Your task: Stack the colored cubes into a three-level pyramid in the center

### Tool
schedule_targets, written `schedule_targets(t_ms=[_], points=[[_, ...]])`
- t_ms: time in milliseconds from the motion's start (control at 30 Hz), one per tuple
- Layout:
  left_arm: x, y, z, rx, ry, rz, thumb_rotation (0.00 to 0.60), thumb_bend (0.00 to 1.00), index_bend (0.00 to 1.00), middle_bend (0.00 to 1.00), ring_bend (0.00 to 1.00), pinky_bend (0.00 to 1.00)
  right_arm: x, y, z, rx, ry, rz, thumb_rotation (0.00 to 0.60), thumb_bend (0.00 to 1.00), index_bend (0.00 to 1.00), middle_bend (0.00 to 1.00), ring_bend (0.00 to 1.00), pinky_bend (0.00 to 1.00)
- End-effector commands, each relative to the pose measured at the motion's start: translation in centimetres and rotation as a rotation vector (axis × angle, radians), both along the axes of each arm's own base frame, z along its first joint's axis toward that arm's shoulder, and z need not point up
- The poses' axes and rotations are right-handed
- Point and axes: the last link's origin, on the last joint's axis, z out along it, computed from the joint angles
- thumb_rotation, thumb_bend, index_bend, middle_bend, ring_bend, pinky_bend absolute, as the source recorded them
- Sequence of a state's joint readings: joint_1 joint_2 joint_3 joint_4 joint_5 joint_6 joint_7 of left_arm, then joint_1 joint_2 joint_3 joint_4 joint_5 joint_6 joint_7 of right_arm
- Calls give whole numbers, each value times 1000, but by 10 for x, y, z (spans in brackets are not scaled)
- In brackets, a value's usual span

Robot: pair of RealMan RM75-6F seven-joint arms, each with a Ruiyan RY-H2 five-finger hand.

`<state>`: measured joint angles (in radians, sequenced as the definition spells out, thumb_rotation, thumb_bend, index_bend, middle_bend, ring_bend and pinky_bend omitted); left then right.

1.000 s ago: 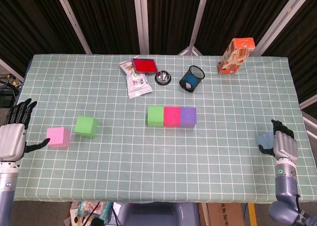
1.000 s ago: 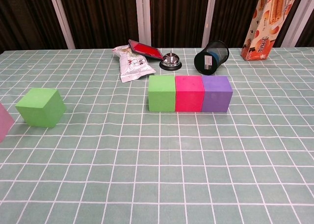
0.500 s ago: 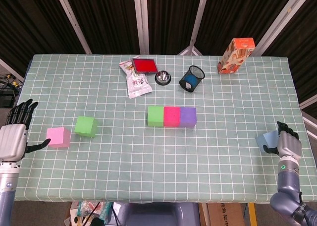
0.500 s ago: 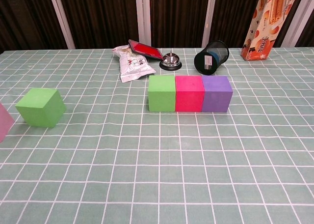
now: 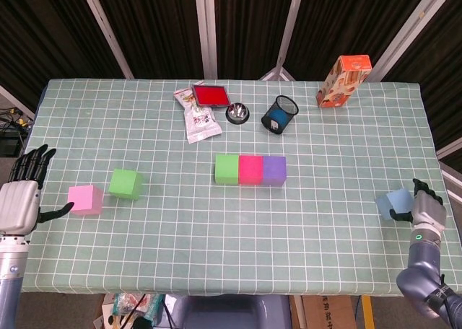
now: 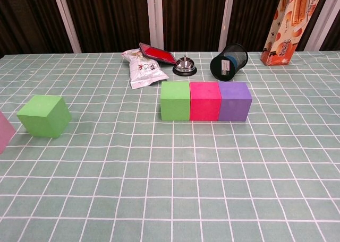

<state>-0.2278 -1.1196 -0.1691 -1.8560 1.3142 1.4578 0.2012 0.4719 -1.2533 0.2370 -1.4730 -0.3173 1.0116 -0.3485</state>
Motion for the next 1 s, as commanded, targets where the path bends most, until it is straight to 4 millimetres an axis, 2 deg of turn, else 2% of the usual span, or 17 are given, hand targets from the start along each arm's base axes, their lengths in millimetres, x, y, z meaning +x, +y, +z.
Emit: schedule_targets(t_ms=[33, 267, 367, 500, 633, 833, 1000], points=[[0, 0, 0, 0, -1, 0, 600, 52, 0, 0, 0, 11, 0, 0, -1, 7, -19, -10, 600, 305, 0, 96, 0, 0], [1, -1, 0, -2, -2, -2, 600, 53, 0, 0, 0, 11, 5, -3, -4, 7, -39, 3, 600, 305, 0, 102, 2, 0], [1, -1, 0, -1, -2, -3, 600, 53, 0, 0, 0, 11, 4, -5, -4, 7, -35, 2, 600, 305, 0, 150, 36, 0], [1, -1, 1, 0, -4, -3, 600, 53, 0, 0, 0, 11, 1, -7, -4, 5, -22, -7, 600, 305, 0, 312, 179, 0], [1, -1, 0, -1, -5, -3, 600, 52, 0, 0, 0, 11, -1, -8, -4, 10, -12, -14, 600, 305, 0, 407, 291, 0], [1, -2, 0, -3, -6, -4, 600, 52, 0, 0, 0, 11, 6, -9, -4, 14, -15, 5, 600, 306, 0, 429, 314, 0], [2, -2, 1, 0, -9, -8, 600, 53, 0, 0, 0, 11, 23, -11, -3, 29, -21, 82, 600, 305, 0, 429, 314, 0]])
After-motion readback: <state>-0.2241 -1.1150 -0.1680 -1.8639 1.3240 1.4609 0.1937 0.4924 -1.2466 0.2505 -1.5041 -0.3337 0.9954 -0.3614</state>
